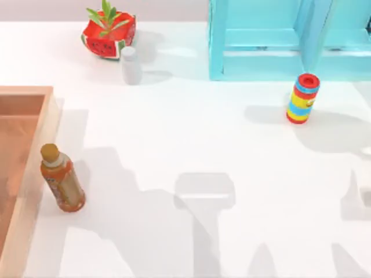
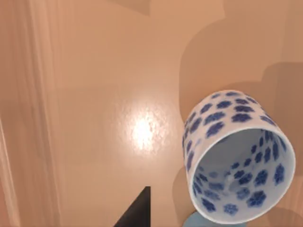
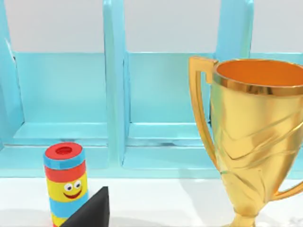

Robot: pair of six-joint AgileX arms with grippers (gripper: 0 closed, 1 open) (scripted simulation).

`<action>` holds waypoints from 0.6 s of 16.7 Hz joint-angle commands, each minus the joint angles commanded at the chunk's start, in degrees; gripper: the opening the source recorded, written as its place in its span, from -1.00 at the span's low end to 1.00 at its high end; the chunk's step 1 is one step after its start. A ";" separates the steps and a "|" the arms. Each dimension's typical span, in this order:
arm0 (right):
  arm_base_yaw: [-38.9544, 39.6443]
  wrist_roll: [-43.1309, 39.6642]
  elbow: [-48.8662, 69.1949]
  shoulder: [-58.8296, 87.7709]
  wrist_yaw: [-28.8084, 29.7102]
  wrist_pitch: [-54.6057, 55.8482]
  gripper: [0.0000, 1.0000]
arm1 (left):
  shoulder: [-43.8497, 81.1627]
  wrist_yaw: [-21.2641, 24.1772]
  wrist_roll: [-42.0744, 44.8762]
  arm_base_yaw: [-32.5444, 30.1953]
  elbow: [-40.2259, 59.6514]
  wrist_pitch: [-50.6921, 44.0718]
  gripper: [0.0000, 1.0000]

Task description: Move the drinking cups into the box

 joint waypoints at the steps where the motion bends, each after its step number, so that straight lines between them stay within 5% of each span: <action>1: 0.00 0.00 0.00 0.00 0.00 0.00 1.00 | 0.00 0.00 0.00 0.00 0.00 0.00 1.00; 10: 0.00 0.00 0.00 0.00 0.00 0.00 1.00 | 0.00 0.02 -0.01 -0.07 0.19 -0.18 1.00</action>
